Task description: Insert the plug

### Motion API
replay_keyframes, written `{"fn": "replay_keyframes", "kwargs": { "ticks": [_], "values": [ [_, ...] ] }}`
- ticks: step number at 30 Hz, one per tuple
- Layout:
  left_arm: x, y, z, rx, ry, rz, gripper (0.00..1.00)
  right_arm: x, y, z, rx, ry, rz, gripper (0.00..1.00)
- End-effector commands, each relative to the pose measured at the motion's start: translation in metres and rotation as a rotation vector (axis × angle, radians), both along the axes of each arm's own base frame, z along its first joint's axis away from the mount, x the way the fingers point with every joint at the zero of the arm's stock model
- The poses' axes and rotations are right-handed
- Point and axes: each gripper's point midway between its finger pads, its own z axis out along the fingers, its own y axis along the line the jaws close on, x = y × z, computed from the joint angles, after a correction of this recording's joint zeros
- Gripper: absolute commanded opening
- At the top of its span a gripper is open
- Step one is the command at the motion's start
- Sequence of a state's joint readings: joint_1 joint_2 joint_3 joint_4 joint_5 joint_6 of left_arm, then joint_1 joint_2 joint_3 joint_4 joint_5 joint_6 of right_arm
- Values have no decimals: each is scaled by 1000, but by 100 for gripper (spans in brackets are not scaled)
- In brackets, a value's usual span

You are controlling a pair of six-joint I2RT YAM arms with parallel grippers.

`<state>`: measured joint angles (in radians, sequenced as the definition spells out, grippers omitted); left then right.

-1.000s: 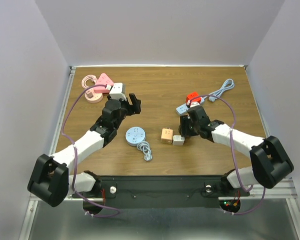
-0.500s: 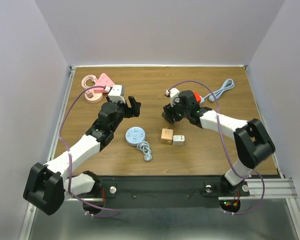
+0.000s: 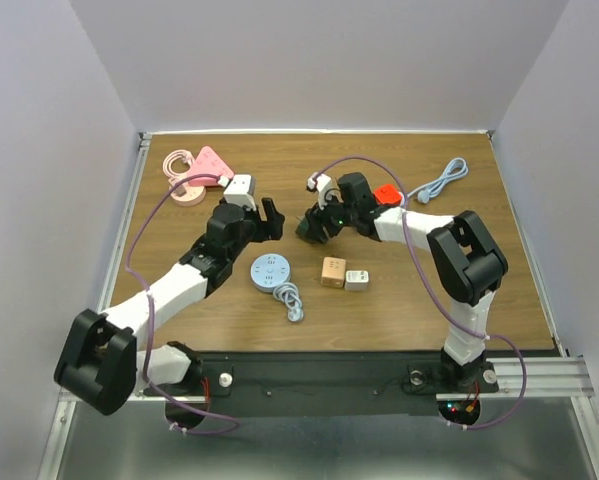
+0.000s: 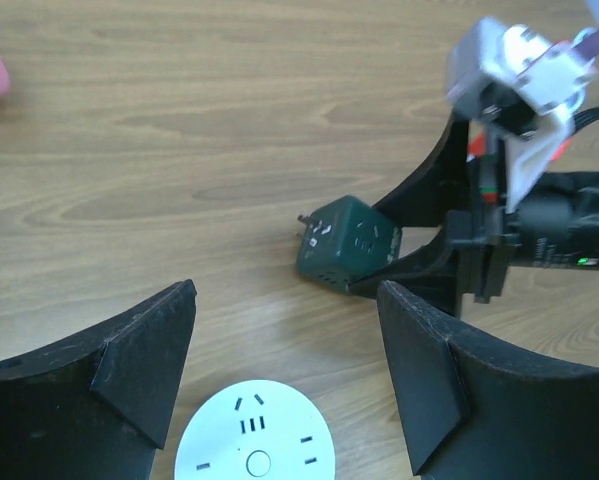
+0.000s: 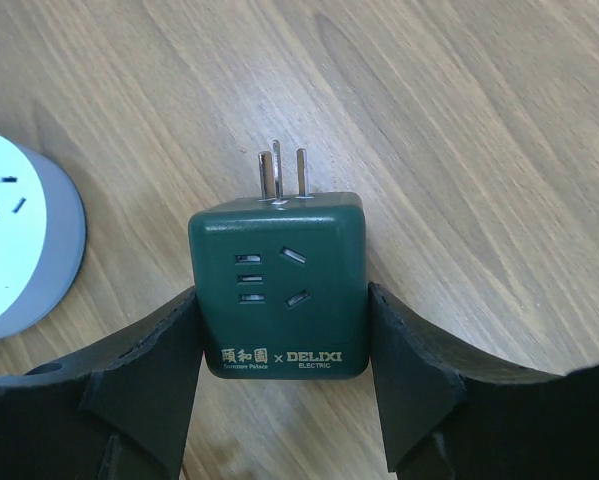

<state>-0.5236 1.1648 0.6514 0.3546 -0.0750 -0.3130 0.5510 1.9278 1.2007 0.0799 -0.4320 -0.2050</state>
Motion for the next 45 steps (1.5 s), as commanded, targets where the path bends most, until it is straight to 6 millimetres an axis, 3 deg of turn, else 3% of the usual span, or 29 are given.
{"fn": "replay_keyframes", "kwargs": {
  "ticks": [1, 2, 3, 4, 5, 7, 15, 22, 30, 40, 45],
  "values": [
    [12, -16, 7, -29, 2, -30, 84, 11, 20, 34, 111, -102, 35, 62],
    [17, -20, -2, -22, 20, -34, 84, 10, 19, 32, 113, -102, 27, 65],
    [20, -25, -1, -31, 18, -46, 84, 6, 16, 25, 112, -85, 14, 68],
    [27, -30, 5, -39, 10, -50, 84, 8, 16, 30, 130, -111, 3, 74],
    [32, -35, -5, -29, 36, -58, 84, 10, 14, 29, 133, -119, -14, 76],
    [39, -48, -1, -49, 43, -100, 84, 7, 10, 26, 138, -119, -37, 81],
    [53, -76, -11, -100, 78, -172, 84, 2, -1, 22, 151, -137, -87, 88],
    [52, -63, -36, -70, 130, -116, 82, 3, -9, 20, 102, -269, -44, 90],
    [59, -72, -50, -66, 177, -140, 75, 9, 0, 19, 101, -364, 51, 90],
    [55, -63, -77, -34, 251, -142, 65, 20, 9, 12, 137, -396, 124, 90],
    [54, -64, -92, -39, 293, -159, 49, 20, 13, 10, 164, -417, 152, 90]
  ]
}}
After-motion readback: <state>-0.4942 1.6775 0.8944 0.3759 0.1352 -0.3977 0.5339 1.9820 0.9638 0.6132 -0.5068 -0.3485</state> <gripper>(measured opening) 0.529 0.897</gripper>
